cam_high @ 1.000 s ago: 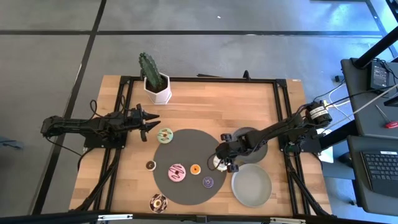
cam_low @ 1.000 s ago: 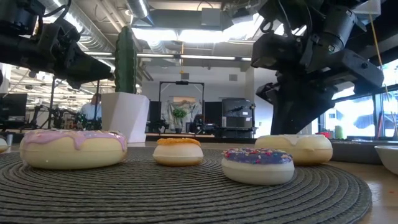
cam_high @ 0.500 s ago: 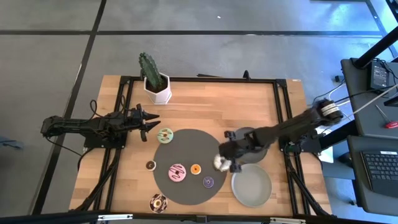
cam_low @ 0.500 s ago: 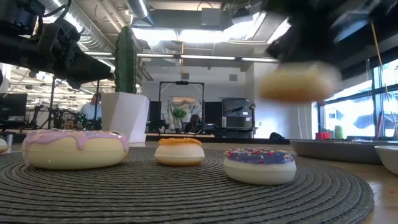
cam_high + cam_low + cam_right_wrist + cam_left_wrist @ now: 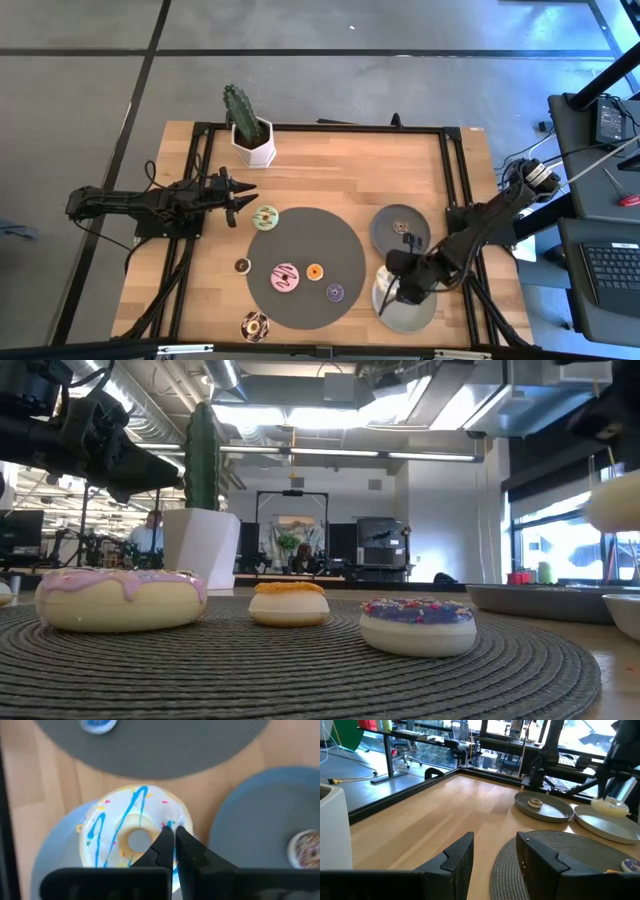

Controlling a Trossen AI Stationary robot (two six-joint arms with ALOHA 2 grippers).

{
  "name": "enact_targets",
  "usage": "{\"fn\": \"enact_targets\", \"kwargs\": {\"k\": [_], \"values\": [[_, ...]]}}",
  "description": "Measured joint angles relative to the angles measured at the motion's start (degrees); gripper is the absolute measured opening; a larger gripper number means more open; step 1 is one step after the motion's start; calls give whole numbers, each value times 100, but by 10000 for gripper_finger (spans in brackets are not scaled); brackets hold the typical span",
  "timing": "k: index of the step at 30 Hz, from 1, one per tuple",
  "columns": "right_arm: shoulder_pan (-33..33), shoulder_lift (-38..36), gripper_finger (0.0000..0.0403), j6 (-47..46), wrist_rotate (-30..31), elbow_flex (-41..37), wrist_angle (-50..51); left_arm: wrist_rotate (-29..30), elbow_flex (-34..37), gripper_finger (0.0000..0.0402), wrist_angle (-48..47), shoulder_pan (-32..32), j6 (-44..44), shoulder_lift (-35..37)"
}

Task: Pick & Place donuts
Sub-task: Put the large white donut on the light gray plate

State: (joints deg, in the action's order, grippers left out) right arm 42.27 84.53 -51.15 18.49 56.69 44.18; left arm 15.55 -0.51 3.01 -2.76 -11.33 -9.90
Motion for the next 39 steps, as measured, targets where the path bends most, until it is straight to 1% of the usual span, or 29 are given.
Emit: {"fn": "enact_targets", "kwargs": {"k": [4, 7, 13, 20, 28, 31, 36, 39], "values": [[267, 170, 11, -499, -4, 0, 167, 0, 1, 143, 0, 0, -11, -1], [452, 336, 11, -878, 219, -4, 373, 0, 1, 143, 0, 0, -10, 1], [601, 387, 13, -1293, 248, -402, 69, 0, 0, 143, 0, 2, -11, 1], [611, 390, 13, -1325, 248, -792, -139, -4, -1, 143, 0, 0, -11, 1], [609, 388, 18, -1300, 248, -831, -199, -4, -1, 143, 0, 0, -11, 1], [611, 390, 37, -1286, 244, -831, -205, -7, -1, 143, 0, 0, -11, 1], [604, 387, 97, -1304, 92, -830, -200, -7, 1, 143, 1, 0, -11, 1], [585, 348, 130, -1303, 90, -729, -4, -9, 0, 143, 2, 1, -11, 1]]}}
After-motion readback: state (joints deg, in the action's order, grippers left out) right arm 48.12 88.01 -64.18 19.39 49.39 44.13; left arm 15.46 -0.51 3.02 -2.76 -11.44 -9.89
